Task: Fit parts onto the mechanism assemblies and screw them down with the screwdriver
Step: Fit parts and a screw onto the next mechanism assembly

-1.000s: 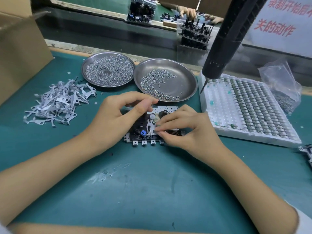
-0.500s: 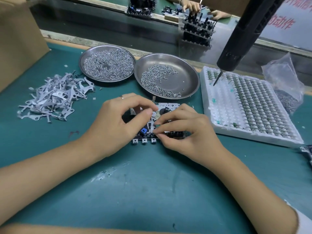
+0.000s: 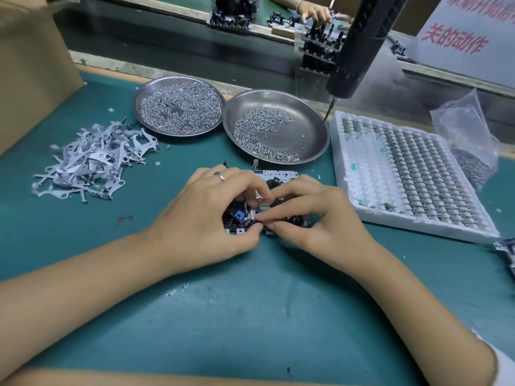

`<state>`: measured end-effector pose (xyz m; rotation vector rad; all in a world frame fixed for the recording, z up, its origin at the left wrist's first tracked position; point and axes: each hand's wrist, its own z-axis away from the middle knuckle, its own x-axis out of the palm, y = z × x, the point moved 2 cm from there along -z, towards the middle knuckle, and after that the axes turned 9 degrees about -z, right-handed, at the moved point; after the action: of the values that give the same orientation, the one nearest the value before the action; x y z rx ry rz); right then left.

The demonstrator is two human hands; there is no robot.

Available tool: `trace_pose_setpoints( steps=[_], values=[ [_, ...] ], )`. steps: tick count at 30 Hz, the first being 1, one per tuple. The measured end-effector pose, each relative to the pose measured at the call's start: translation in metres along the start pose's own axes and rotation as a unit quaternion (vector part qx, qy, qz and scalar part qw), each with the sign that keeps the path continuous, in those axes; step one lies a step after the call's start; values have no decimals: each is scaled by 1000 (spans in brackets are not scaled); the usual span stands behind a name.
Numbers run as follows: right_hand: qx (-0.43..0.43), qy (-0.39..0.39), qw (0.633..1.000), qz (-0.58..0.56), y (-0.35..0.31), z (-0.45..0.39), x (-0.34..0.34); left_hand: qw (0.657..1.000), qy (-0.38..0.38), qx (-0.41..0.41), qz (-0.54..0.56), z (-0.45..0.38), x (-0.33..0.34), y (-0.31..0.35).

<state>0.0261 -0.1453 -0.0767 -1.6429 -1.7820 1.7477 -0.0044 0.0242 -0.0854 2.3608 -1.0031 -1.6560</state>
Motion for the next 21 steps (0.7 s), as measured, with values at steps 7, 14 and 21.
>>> trace_pose_setpoints(
  steps=[7, 14, 21],
  values=[
    [27, 14, 999, -28, -1, 0, -2, 1000, 10, -3, 15, 1, 1, -1],
    [43, 12, 997, -60, -1, 0, -2, 1000, 9, -13, 27, 0, 1, -2],
    [-46, 373, 925, -51, -13, -2, -28, 999, 3, 11, 42, -2, -1, -3]
  ],
)
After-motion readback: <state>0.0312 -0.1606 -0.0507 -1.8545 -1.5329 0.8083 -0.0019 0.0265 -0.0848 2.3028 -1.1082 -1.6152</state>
